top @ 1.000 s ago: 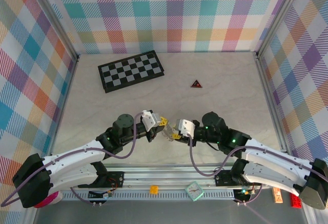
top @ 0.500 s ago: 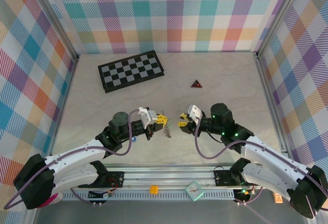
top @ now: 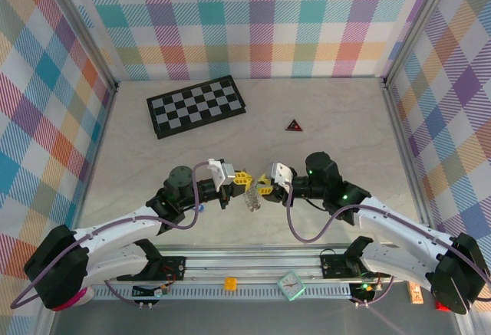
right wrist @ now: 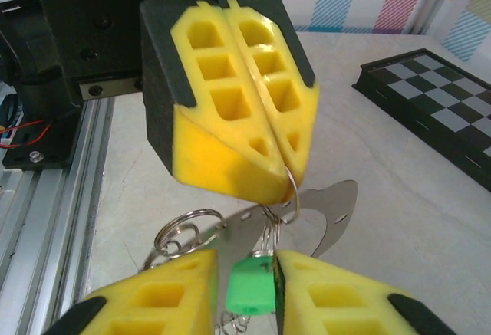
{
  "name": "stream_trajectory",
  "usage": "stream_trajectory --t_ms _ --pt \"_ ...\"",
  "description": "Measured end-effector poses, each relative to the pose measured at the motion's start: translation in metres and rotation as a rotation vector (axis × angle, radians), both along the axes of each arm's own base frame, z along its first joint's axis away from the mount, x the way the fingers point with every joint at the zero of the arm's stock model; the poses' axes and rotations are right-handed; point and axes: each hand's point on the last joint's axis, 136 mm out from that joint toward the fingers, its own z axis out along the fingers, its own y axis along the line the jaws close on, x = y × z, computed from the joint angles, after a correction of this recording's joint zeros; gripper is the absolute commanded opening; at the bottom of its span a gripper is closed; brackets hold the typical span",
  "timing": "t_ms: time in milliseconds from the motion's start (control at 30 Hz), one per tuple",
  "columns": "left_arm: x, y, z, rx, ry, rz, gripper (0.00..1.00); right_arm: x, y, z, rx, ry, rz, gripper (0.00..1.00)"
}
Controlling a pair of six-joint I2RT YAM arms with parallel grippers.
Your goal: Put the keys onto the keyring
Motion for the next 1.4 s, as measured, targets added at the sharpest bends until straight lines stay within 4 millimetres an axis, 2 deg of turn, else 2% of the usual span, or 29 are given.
stream_trajectory --t_ms 267,600,767,867,967,1400 --pt "0.002 -0.001 0.0 -0.008 0.002 0.002 0.0 0.006 0.001 0.007 0.017 -0.04 -0.022 0.09" --pt "0.003 -0.002 -0.003 -0.008 0.031 0.005 0.0 0.005 0.004 0.002 0.002 -0.043 -0.016 0.02" --pt "0.006 -0.003 -0.005 -0.016 0.051 0.009 0.0 0.003 0.006 -0.002 -0.007 -0.03 0.0 0.04" --pt "0.007 -0.004 -0.006 -0.019 0.058 0.011 0.0 0.003 0.007 -0.003 -0.009 -0.031 0.0 0.18" --pt "0.007 -0.003 -0.003 -0.025 0.049 0.013 0.0 0.002 0.006 -0.004 -0.015 -0.031 0.0 0.22" --pt "0.003 -0.004 -0.011 0.022 0.008 -0.015 0.0 -0.004 -0.018 0.012 0.02 0.006 -0.014 0.23"
